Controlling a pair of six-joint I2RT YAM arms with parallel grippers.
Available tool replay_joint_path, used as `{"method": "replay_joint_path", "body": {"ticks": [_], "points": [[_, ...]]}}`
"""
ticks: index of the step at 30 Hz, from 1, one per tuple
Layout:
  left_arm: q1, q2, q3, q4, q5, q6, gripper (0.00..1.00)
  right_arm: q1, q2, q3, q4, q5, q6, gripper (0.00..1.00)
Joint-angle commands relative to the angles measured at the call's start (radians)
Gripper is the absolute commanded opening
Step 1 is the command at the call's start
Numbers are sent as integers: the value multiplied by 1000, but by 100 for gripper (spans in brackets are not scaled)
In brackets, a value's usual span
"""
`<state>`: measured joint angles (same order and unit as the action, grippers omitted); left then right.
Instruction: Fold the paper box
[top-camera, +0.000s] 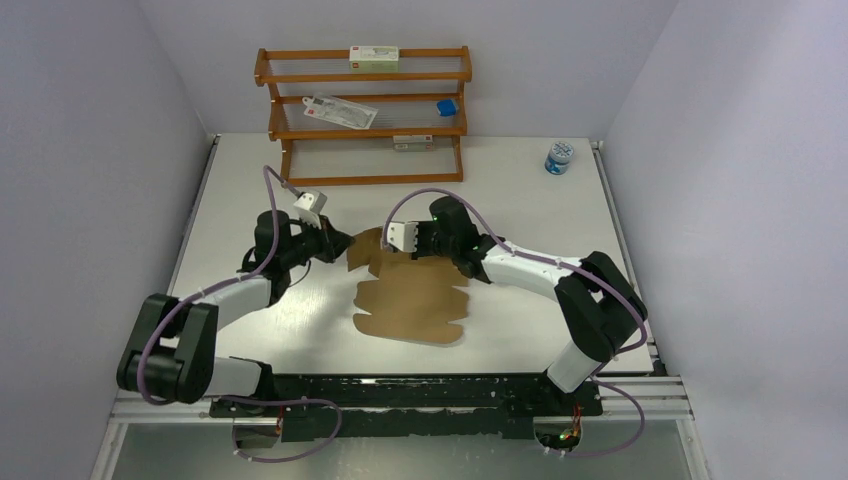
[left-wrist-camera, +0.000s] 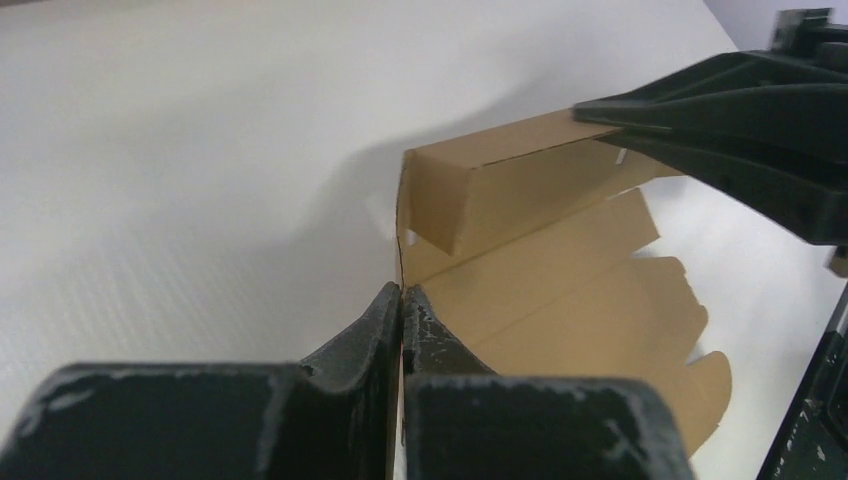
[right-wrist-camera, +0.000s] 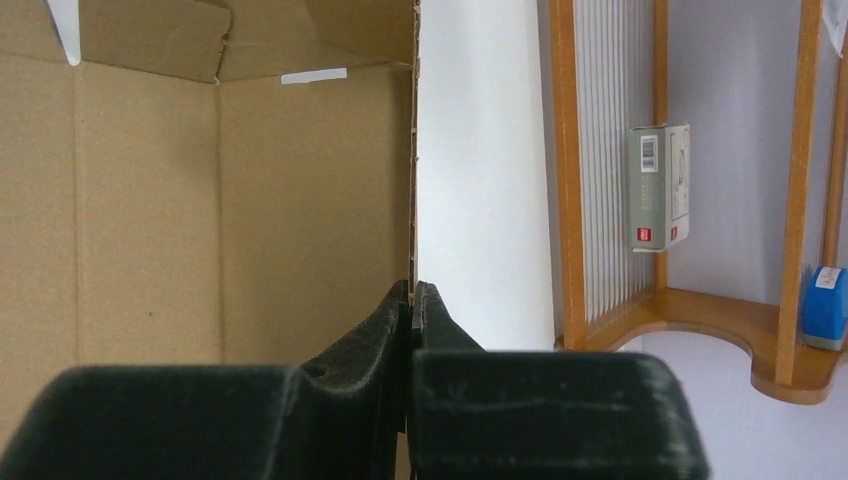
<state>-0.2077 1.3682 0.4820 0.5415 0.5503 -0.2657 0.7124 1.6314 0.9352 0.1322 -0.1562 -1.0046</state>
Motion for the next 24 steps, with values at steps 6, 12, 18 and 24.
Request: {"method": "replay_joint_path", "body": {"ticks": [6, 12, 18, 24], "points": [[-167, -152, -57, -22, -177, 40, 5, 41, -27, -58, 170, 59, -7, 4], [-264, -206, -111, 9, -292, 28, 5, 71, -28, -137, 299, 125, -6, 6], [-370, -225, -181, 59, -428, 16, 5, 114, -53, -241, 447, 216, -36, 6], [-453, -241, -233, 96, -543, -11, 5, 168, -57, -304, 523, 299, -71, 8]]}}
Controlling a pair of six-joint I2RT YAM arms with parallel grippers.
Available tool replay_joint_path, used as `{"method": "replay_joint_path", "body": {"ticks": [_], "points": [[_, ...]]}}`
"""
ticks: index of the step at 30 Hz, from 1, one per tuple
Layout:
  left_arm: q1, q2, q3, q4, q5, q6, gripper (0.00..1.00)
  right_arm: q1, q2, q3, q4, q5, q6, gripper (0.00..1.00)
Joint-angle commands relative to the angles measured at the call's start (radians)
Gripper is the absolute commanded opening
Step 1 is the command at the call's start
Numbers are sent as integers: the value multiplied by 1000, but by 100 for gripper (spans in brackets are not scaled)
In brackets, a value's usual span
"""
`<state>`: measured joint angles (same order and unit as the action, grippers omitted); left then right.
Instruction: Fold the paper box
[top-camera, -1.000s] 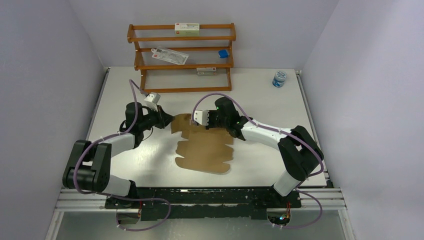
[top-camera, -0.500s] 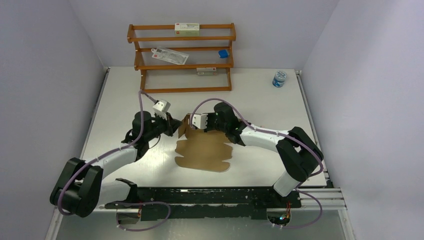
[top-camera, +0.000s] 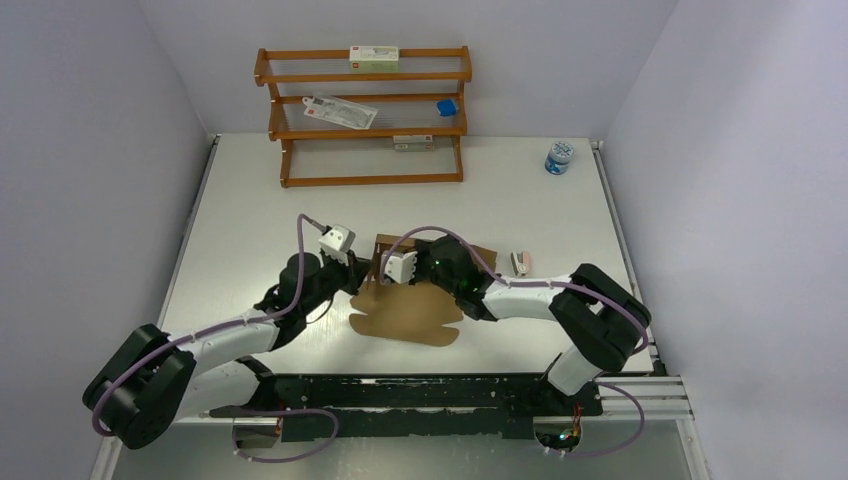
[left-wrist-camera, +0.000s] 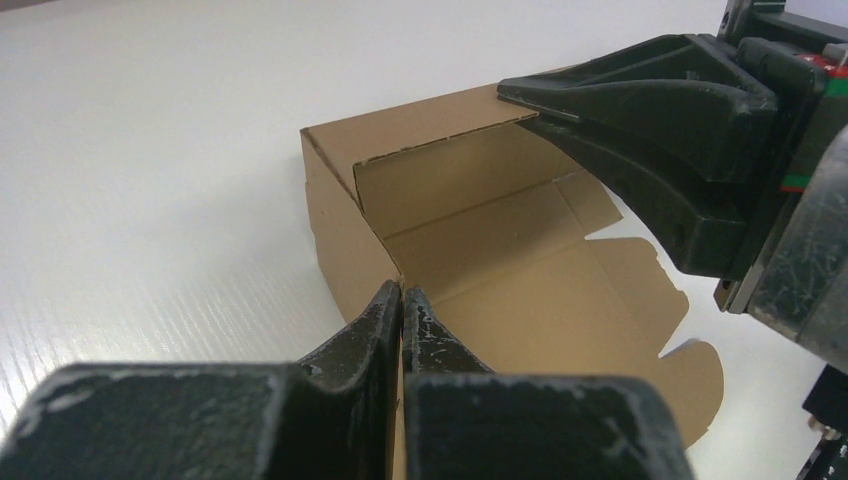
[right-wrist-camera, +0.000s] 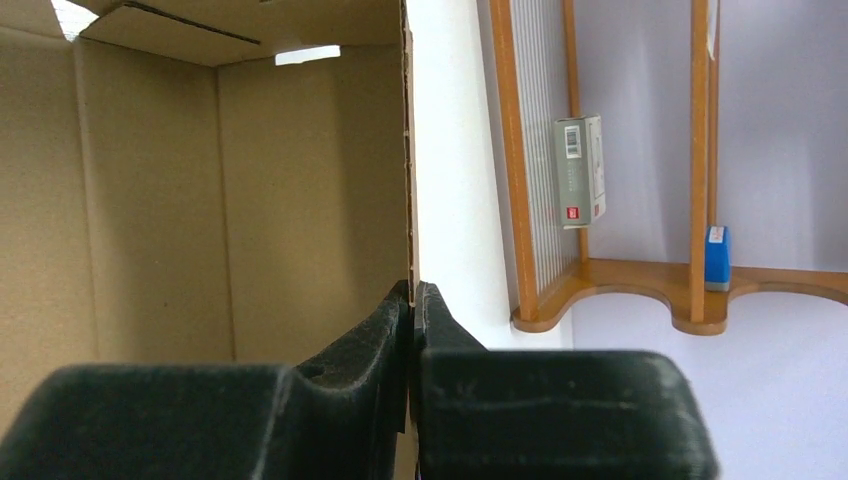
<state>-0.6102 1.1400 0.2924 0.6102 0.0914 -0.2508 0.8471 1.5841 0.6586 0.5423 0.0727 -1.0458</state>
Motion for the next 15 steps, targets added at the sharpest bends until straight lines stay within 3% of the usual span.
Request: {"method": "replay_joint_path", "body": {"ticks": [1, 15], "points": [[-58, -17, -55, 35, -89, -29, 5, 43, -4, -33, 123, 85, -35, 8], [-108, -48, -108, 50, -180, -108, 5, 159, 98, -112, 303, 295, -175, 8]]}}
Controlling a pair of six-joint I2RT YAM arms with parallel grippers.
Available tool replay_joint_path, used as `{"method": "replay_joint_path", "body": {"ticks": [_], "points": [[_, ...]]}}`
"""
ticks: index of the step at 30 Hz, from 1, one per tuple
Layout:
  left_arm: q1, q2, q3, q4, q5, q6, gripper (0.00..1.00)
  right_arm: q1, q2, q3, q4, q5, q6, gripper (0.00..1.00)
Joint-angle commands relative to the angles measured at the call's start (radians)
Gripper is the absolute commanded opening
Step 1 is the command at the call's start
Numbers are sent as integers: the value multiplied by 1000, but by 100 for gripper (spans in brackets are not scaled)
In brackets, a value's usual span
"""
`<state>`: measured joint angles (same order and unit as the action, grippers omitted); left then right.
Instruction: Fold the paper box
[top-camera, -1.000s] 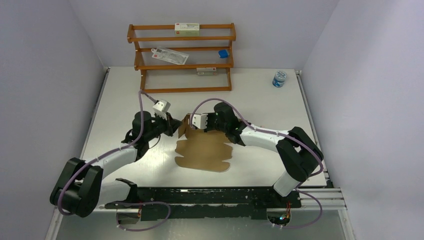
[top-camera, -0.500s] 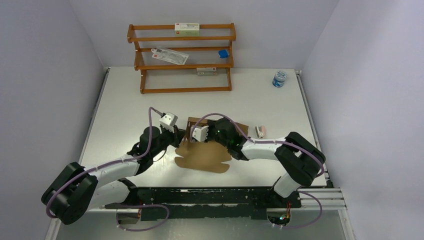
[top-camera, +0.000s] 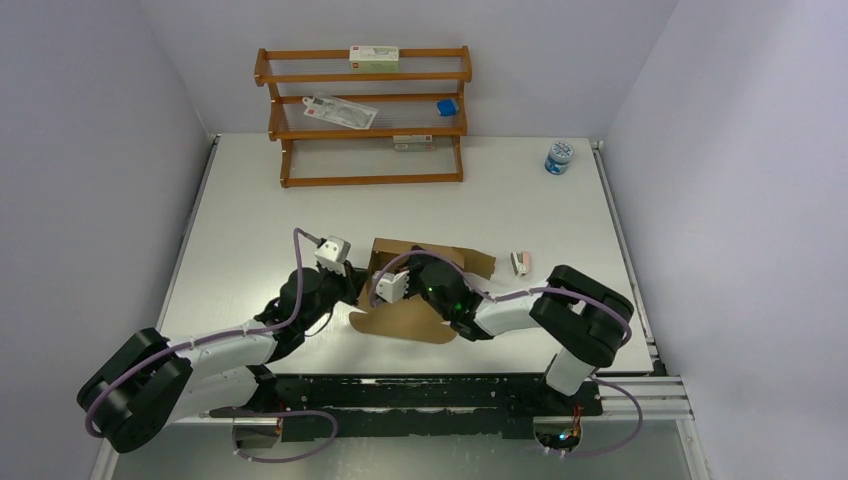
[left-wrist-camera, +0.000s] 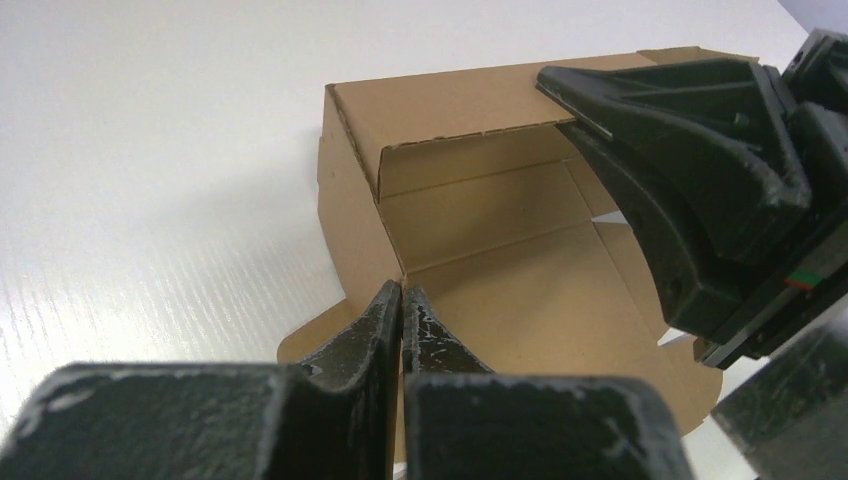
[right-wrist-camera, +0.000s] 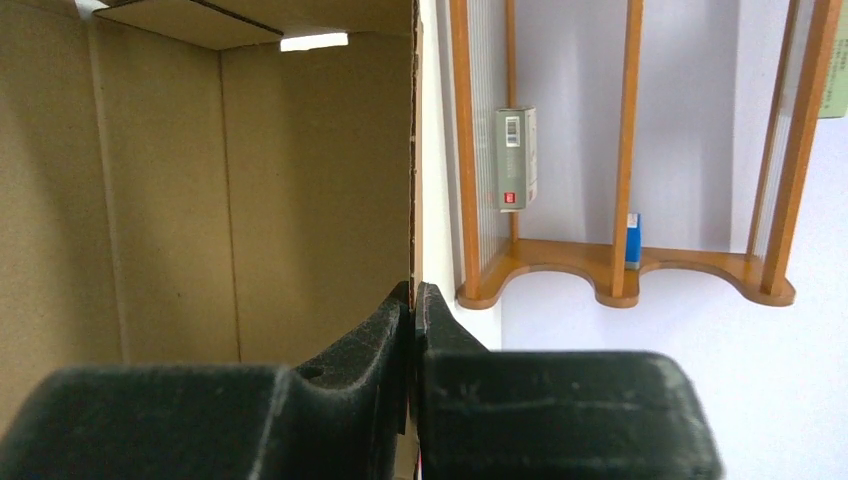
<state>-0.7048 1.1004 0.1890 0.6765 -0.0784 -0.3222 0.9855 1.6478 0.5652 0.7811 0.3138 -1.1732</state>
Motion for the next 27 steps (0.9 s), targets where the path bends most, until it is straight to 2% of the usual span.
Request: {"method": "replay_joint_path", "body": {"ticks": [1, 6, 14, 16, 21, 27], "points": [[-13, -13, -2, -18, -8, -40, 5, 23, 41, -16, 62, 65, -55, 8], [-13, -10, 14, -29, -32, -69, 6, 40, 99, -9, 77, 127, -94, 5], [-13, 21, 12, -30, -52, -111, 5, 74, 157, -51, 259, 196, -173, 4], [-13, 19, 3, -15, -49, -116, 5, 78, 136, -40, 219, 202, -140, 8], [-13, 12, 12, -58, -93, -117, 5, 79, 48, 21, -9, 169, 0, 24], [-14, -21, 11, -105, -149, -114, 5, 77, -51, 50, -172, 105, 91, 30]]}}
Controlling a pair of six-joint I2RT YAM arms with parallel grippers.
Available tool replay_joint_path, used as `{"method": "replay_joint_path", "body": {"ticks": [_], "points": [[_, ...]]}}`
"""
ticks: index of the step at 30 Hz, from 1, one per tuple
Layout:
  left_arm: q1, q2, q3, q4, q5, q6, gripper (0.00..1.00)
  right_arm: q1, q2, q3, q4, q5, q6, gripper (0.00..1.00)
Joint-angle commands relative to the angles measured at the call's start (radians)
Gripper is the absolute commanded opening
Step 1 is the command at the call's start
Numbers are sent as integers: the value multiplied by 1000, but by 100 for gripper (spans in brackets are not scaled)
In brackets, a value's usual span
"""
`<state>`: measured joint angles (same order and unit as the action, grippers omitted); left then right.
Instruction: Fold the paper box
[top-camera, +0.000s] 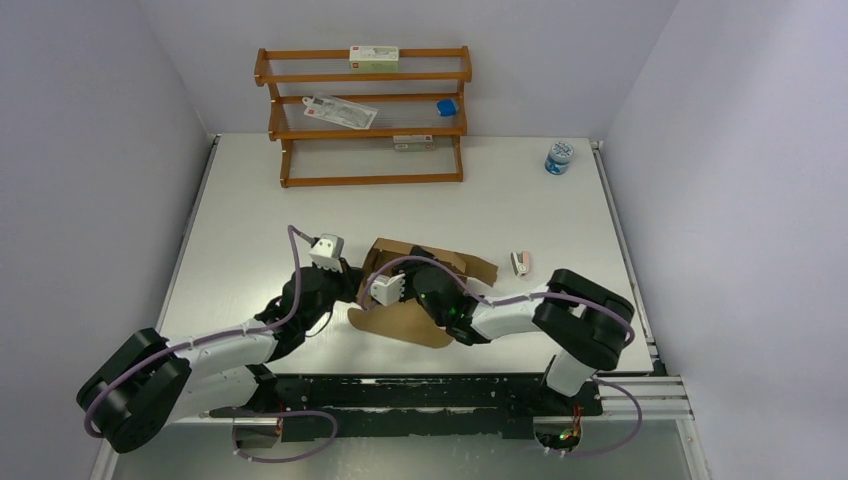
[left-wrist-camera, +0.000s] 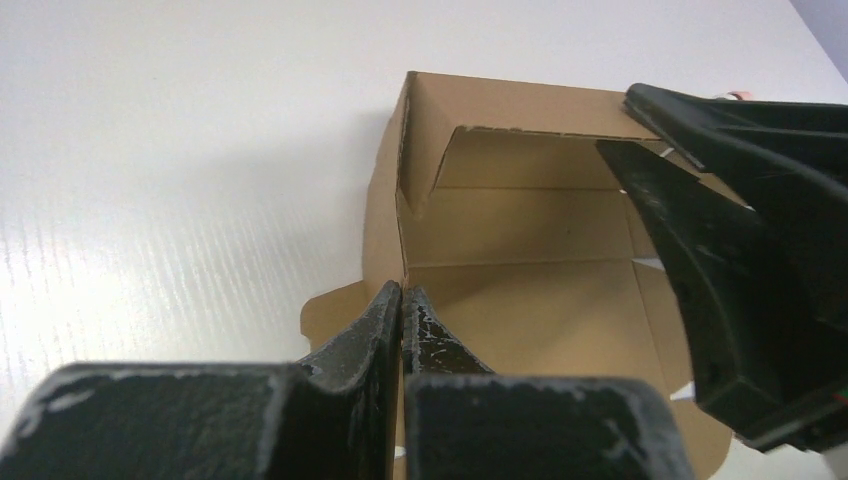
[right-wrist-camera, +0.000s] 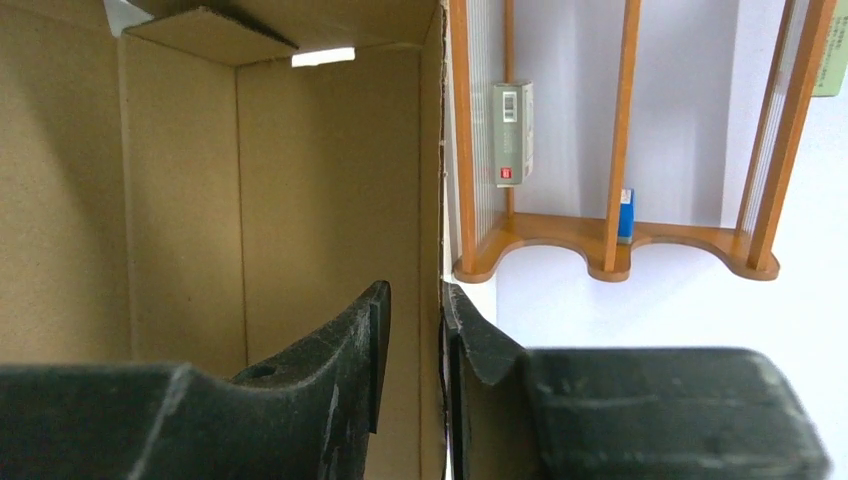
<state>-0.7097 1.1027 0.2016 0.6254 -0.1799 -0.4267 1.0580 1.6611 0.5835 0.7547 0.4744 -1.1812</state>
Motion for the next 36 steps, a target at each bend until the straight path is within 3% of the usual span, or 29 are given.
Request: {"method": "replay_joint_path", "body": {"ticks": [1, 17, 36], "points": [[-8, -26, -3, -56, -49, -8, 5, 4, -85, 36, -169, -68, 118, 31], [-11, -41, 8, -73, -53, 7, 5, -32, -242, 88, -405, -273, 347, 53], [-30, -59, 45, -137, -99, 34, 5, -137, -298, 152, -513, -423, 420, 49]]}}
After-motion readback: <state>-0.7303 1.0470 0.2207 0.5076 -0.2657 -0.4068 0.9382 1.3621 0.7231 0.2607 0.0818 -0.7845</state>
